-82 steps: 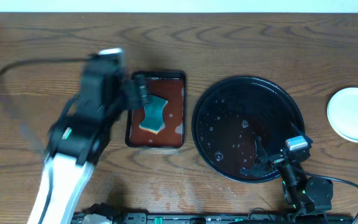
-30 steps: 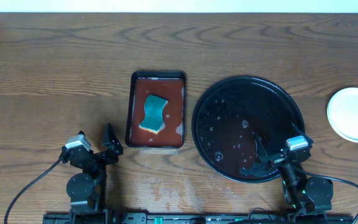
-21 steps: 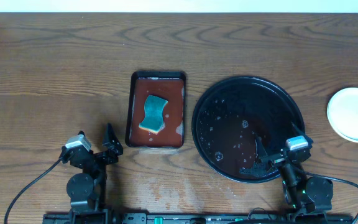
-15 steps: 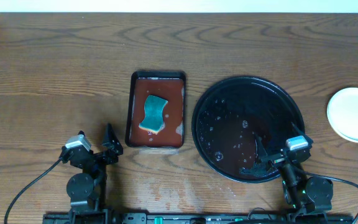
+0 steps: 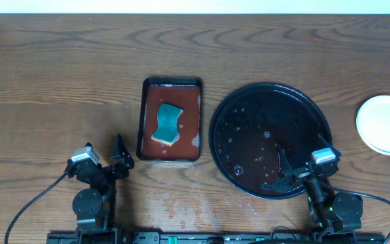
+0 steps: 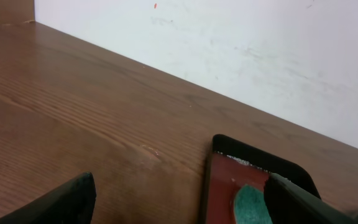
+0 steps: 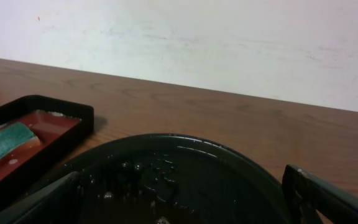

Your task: Clean dirty plates on tray and stack at the side

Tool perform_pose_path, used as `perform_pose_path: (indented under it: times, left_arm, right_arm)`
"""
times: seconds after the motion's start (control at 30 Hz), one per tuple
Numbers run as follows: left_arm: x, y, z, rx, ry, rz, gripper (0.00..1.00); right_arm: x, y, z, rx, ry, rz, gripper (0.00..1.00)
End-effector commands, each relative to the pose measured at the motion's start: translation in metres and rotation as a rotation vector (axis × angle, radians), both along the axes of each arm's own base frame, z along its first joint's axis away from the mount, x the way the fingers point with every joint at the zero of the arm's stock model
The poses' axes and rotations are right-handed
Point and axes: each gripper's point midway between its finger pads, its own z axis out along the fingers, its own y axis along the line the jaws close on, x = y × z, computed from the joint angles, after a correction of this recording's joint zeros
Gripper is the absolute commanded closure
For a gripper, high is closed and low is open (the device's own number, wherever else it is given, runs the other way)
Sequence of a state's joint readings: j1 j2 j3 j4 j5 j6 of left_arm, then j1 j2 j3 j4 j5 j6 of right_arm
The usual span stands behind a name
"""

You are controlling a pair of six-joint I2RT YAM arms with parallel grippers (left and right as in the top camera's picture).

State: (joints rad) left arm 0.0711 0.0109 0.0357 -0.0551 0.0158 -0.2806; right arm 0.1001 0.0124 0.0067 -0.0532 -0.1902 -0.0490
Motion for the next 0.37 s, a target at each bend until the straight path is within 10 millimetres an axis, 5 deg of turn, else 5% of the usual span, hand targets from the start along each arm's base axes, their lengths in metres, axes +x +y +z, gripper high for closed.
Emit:
perform_pose_path:
  times: [0.0, 0.33]
  left_arm:
    - [0.0000, 0.0028, -0.0176, 0.013, 0.042, 0.014, 0.13]
    - [0.0000, 0.0028, -0.0176, 0.013, 0.042, 0.014, 0.13]
  right_arm:
    - [0.0001, -0.0016, -0.0005, -0.011, -0.003, -0.006, 0.01]
    - [0.0001, -0.0015, -0.0005, -0.011, -0.003, -0.005, 0.01]
